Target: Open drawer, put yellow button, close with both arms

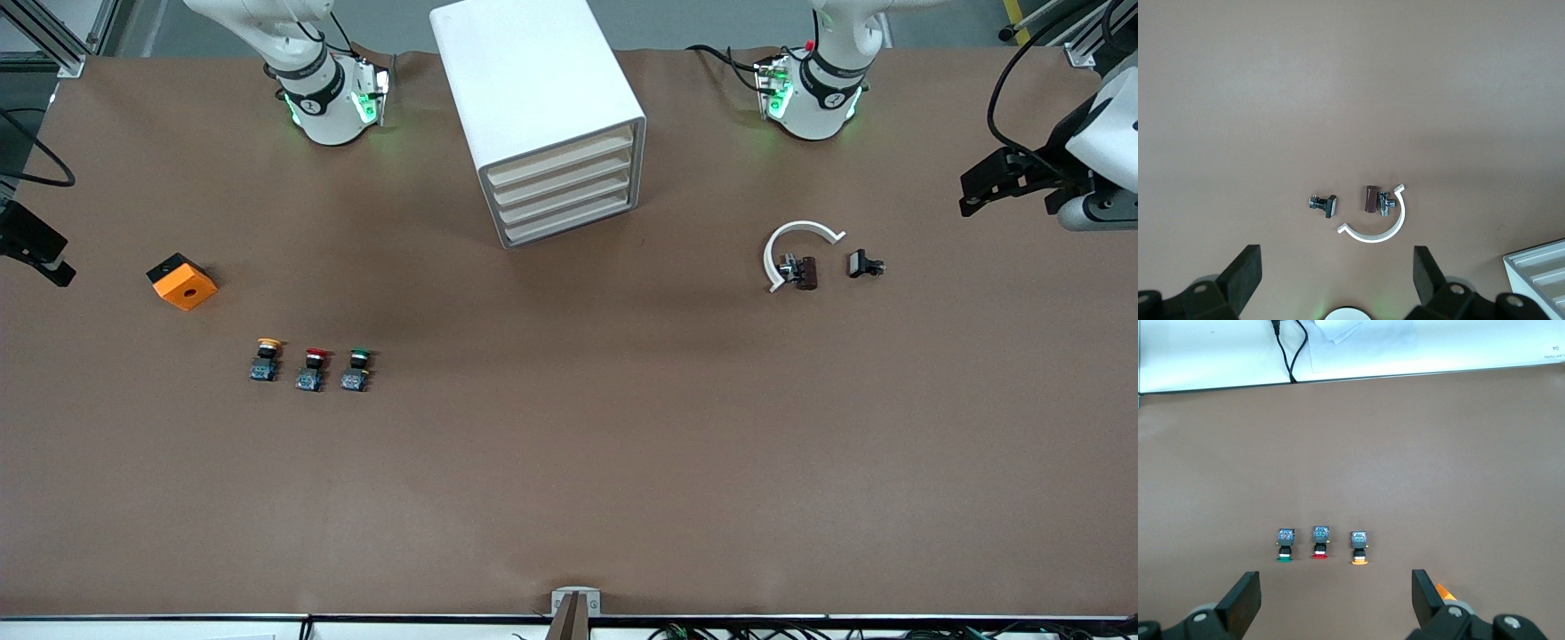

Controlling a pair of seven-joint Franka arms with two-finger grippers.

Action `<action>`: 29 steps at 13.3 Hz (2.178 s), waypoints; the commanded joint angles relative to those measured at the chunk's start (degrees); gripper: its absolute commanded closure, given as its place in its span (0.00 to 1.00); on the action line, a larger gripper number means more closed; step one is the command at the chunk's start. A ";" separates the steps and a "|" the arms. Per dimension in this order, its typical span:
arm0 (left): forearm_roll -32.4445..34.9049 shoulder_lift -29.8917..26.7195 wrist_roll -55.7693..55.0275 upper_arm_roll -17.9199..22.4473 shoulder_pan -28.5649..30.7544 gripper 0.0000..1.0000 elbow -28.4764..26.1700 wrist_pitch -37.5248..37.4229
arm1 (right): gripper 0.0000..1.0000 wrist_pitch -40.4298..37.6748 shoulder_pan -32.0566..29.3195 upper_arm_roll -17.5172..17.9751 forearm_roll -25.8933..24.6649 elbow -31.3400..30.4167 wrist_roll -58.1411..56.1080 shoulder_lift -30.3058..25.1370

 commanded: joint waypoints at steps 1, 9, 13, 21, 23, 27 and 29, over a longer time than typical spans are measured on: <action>0.64 -0.11 -0.58 -0.09 0.23 0.00 1.03 -1.26 | 0.00 -7.15 0.06 0.22 0.29 1.66 -0.45 0.81; 1.08 5.32 1.53 0.35 2.16 0.00 0.94 -1.09 | 0.00 -10.46 -0.29 0.13 0.47 1.84 0.07 0.72; 2.40 14.02 -2.93 0.26 1.91 0.00 1.03 -0.56 | 0.00 -11.07 -0.03 0.31 0.21 1.84 -0.37 0.63; -5.39 28.61 -37.17 -1.76 -3.01 0.00 0.24 -0.73 | 0.00 -15.55 -2.22 0.04 0.12 0.52 -1.42 1.07; -6.57 30.03 -48.69 -1.76 -5.99 0.00 0.07 -0.82 | 0.00 -15.82 -2.14 -0.04 0.03 -0.09 -1.42 3.26; -15.93 33.98 -70.56 -1.76 -10.66 0.00 -0.38 -0.47 | 0.00 -12.41 -3.80 -0.04 0.03 -4.03 -1.42 11.86; -19.22 34.60 -83.23 -1.76 -13.02 0.00 -0.37 -0.38 | 0.00 1.07 -5.03 -0.04 -0.14 -14.01 -3.69 12.32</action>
